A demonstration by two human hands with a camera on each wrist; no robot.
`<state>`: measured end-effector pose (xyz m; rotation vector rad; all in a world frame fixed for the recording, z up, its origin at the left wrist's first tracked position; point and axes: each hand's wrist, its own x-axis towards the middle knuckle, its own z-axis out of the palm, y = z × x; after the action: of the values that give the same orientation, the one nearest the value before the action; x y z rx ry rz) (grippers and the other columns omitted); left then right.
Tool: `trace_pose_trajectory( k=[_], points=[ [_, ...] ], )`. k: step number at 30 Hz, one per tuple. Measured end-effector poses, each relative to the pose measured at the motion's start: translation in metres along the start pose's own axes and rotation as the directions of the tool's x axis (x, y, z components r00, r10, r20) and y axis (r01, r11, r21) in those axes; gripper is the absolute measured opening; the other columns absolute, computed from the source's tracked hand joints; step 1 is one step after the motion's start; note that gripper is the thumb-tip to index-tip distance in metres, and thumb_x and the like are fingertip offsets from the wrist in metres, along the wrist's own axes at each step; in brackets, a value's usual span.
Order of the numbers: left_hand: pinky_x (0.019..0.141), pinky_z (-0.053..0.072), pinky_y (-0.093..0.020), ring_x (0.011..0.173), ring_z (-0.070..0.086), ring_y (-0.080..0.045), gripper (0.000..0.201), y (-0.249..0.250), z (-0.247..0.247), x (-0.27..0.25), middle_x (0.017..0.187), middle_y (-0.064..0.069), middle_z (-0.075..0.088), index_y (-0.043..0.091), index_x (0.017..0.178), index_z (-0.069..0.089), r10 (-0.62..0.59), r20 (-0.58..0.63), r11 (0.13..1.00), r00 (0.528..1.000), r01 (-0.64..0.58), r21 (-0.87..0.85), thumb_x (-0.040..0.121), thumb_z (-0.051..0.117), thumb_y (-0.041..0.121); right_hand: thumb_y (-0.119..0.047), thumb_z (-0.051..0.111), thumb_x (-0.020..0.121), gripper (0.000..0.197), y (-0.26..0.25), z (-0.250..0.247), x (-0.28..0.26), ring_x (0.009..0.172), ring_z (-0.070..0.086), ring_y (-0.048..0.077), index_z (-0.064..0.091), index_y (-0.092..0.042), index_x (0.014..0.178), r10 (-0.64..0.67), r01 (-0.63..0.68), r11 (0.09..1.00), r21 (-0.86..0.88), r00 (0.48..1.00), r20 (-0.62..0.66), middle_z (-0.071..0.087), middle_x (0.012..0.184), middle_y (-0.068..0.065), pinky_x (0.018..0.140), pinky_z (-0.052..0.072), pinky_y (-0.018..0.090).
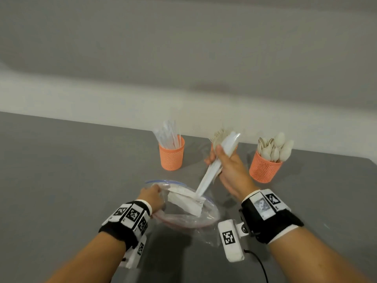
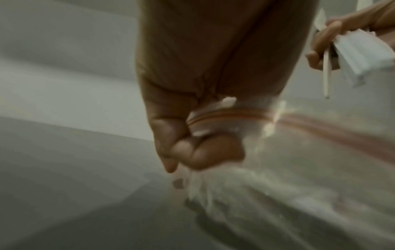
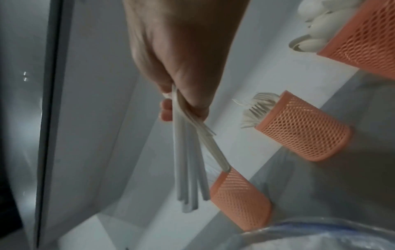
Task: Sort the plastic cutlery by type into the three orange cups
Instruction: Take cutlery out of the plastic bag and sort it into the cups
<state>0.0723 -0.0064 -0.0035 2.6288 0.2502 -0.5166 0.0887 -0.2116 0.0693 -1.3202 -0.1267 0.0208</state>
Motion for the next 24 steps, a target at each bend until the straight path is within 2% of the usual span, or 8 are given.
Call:
trace_pose_trajectory(
  k=[3,6,9,12,14,17,20,24],
  points=[
    [0.11,0.025,-0.036,0.136,0.026,-0.032,0.038,-0.005,-0.006,0.001,0.142,-0.012,0.042,0.022,0.125,0.053,0.001,0.067,0.999,0.998,-0.004,0.044,0.094,0.032,0.026,-0.023,0.045,0.097,0.022,-0.006,-0.006,0.01,0.054,0.054,0.012,0.029,-0.014,0.108,0.026,-0.016,0.975,0.223,0.999,-0.046,0.048,0.06,-0.001,0.078,0.048,0.033],
    [0.114,0.021,-0.04,0.141,0.019,-0.026,0.033,0.008,-0.033,-0.017,0.152,-0.009,0.026,0.033,0.118,0.06,0.125,-0.188,0.985,0.974,-0.144,-0.092,0.094,0.039,0.039,-0.021,0.043,0.097,0.013,-0.014,-0.001,0.008,0.051,0.051,0.013,0.035,-0.013,0.103,0.059,-0.059,0.961,0.27,0.998,0.008,0.044,0.058,0.001,0.078,0.05,0.035],
    [0.103,0.033,-0.027,0.124,0.043,-0.009,0.046,0.049,-0.055,-0.05,0.141,0.004,0.041,0.025,0.128,0.052,0.396,-0.219,0.782,0.892,-0.453,-0.429,0.089,0.049,0.049,-0.024,0.038,0.099,0.026,-0.019,0.016,0.002,0.051,0.055,0.012,0.044,-0.01,0.077,0.105,-0.13,0.963,0.236,0.988,0.113,0.048,0.052,0.0,0.078,0.049,0.032],
    [0.079,0.055,-0.026,0.085,0.065,-0.01,0.031,0.081,-0.051,-0.062,0.098,-0.005,0.065,0.01,0.116,0.048,0.551,-0.067,0.54,0.832,-0.417,-0.731,0.09,0.056,0.024,-0.034,0.04,0.097,0.037,-0.017,0.03,-0.001,0.057,0.062,0.015,0.053,-0.008,0.075,0.222,-0.236,0.968,0.091,0.965,0.141,0.059,0.06,0.004,0.057,0.053,0.027],
    [0.05,0.048,-0.02,0.052,0.056,-0.008,0.021,0.085,-0.044,-0.057,0.067,-0.003,0.058,0.01,0.111,0.046,0.555,-0.074,0.426,0.828,-0.36,-0.83,0.092,0.053,0.015,-0.04,0.041,0.096,0.037,-0.017,0.032,-0.002,0.064,0.066,0.016,0.061,-0.01,0.087,0.242,-0.242,0.97,-0.011,0.964,0.109,0.066,0.073,0.006,0.053,0.053,0.027],
    [0.042,0.032,-0.018,0.043,0.037,-0.008,0.01,0.081,-0.038,-0.048,0.052,0.005,0.045,0.013,0.101,0.053,0.511,-0.115,0.406,0.852,-0.357,-0.841,0.093,0.051,0.019,-0.042,0.038,0.096,0.029,-0.014,0.022,0.001,0.074,0.065,0.004,0.06,-0.024,0.09,0.125,-0.097,0.957,-0.274,0.988,0.088,0.067,0.079,-0.005,0.068,0.05,0.016],
    [0.043,0.032,-0.018,0.042,0.038,-0.007,0.008,0.078,-0.036,-0.04,0.051,0.006,0.046,0.013,0.089,0.055,0.438,-0.159,0.387,0.885,-0.345,-0.855,0.092,0.053,0.02,-0.029,0.047,0.096,0.021,-0.012,0.013,0.002,0.046,0.042,0.009,0.051,-0.017,0.078,-0.007,0.0,0.954,-0.301,1.0,-0.023,0.047,0.058,-0.002,0.043,0.034,0.018],
    [0.044,0.039,-0.019,0.043,0.046,-0.008,0.006,0.076,-0.032,-0.032,0.057,0.004,0.055,0.016,0.093,0.058,0.371,-0.181,0.355,0.911,-0.32,-0.879,0.092,0.053,0.019,-0.016,0.052,0.094,0.009,-0.018,0.002,0.008,0.041,0.041,0.01,0.051,-0.011,0.086,-0.037,0.021,0.973,-0.232,0.997,-0.062,0.045,0.058,0.002,0.039,0.033,0.022]
  ],
)
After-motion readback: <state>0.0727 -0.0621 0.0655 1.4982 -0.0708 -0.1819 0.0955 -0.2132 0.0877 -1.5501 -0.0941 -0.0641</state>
